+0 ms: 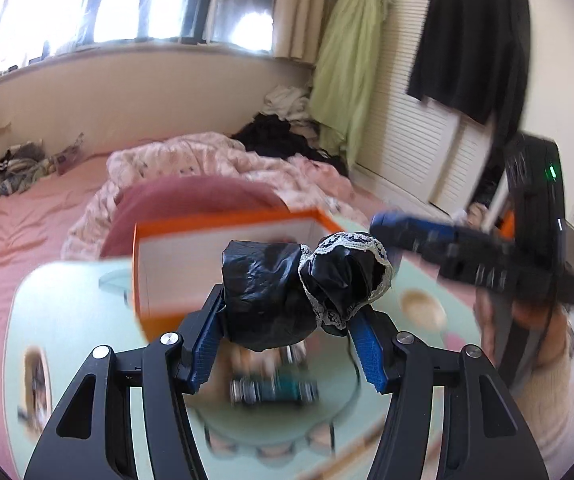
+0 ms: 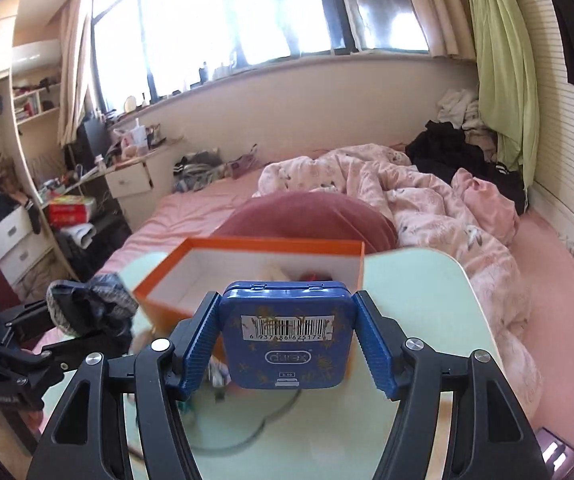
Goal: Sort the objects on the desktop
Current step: 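Carry the pouch to the box with the left gripper while the right drops the blue card box in, then grasp the furry brown ball with the left gripper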
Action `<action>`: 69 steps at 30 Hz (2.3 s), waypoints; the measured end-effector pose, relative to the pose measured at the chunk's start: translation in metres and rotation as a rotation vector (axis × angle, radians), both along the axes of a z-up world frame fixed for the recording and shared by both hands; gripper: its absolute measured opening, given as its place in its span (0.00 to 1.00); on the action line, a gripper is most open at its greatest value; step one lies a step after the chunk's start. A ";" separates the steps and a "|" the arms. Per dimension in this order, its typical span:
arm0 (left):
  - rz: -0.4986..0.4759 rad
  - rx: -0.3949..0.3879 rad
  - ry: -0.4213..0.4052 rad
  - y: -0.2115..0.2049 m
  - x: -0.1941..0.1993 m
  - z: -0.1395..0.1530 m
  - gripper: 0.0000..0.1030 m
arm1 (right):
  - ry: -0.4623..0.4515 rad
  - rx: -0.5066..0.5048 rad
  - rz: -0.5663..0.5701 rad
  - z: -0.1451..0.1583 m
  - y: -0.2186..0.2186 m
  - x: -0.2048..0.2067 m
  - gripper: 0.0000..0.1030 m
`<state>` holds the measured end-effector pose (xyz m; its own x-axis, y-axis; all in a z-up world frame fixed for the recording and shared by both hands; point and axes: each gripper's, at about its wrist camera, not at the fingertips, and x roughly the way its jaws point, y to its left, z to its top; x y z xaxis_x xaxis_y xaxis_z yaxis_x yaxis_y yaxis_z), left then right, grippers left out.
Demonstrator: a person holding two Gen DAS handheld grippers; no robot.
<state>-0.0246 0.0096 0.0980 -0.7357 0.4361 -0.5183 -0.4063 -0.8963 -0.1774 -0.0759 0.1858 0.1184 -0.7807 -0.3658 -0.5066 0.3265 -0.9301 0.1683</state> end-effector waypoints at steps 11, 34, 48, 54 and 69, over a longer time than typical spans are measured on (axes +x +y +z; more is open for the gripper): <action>0.125 -0.122 -0.047 0.022 -0.055 -0.037 0.79 | -0.048 -0.105 -0.072 -0.034 -0.003 -0.044 0.79; 0.152 -0.209 -0.172 0.003 0.040 -0.096 0.83 | -0.192 0.237 -0.032 -0.103 -0.023 0.063 0.98; 0.127 -0.189 -0.185 -0.001 0.041 -0.097 0.84 | -0.176 0.229 -0.024 -0.105 -0.021 0.068 0.99; 0.116 -0.076 -0.206 -0.022 0.027 -0.084 0.84 | -0.177 0.224 -0.017 -0.105 -0.022 0.068 0.99; 0.080 0.018 -0.310 -0.045 -0.032 -0.084 0.44 | -0.174 0.218 0.021 -0.101 -0.029 0.069 0.99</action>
<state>-0.0570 -0.0351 0.0138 -0.5761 0.3945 -0.7158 -0.2584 -0.9188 -0.2984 -0.0069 0.1571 0.0170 -0.6683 -0.2484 -0.7012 0.3299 -0.9438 0.0200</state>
